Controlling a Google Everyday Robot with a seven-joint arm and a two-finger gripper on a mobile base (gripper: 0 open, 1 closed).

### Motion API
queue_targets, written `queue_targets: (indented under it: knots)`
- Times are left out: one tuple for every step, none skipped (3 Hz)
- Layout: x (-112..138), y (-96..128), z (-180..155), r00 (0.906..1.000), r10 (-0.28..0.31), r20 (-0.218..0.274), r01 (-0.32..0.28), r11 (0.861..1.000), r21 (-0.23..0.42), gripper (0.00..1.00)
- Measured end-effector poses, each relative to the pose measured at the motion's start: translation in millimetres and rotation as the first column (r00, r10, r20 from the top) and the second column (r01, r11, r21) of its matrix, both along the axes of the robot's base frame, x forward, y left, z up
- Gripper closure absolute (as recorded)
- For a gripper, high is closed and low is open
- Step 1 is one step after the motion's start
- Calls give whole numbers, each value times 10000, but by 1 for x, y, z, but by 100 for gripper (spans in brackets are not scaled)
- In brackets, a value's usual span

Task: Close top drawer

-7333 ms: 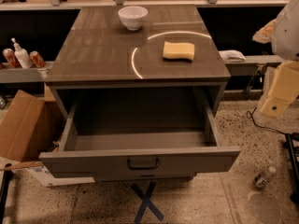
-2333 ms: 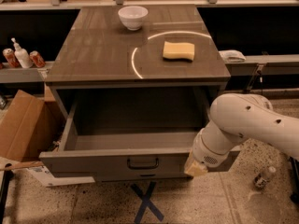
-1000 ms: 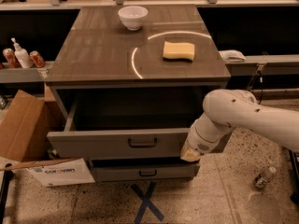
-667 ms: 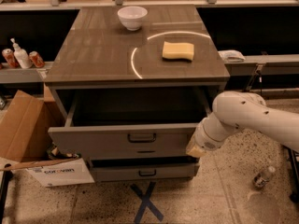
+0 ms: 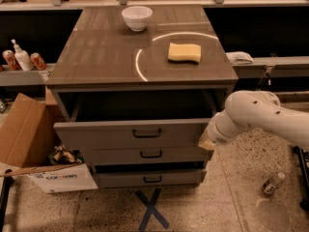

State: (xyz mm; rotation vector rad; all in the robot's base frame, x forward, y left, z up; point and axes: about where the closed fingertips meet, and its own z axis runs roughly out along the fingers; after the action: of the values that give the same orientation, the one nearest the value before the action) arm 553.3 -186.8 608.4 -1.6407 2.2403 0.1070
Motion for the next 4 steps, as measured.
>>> queue_targets:
  knots:
    - [17, -4, 6, 9994, -65, 354, 71, 9998, -179, 100]
    - [36, -6, 8, 9987, -125, 492, 144, 9992, -379, 100]
    - [55, -10, 6, 9984, -252, 511, 277, 9984, -486, 100]
    - [70, -11, 6, 9981, -347, 505, 374, 9979, -536, 100]
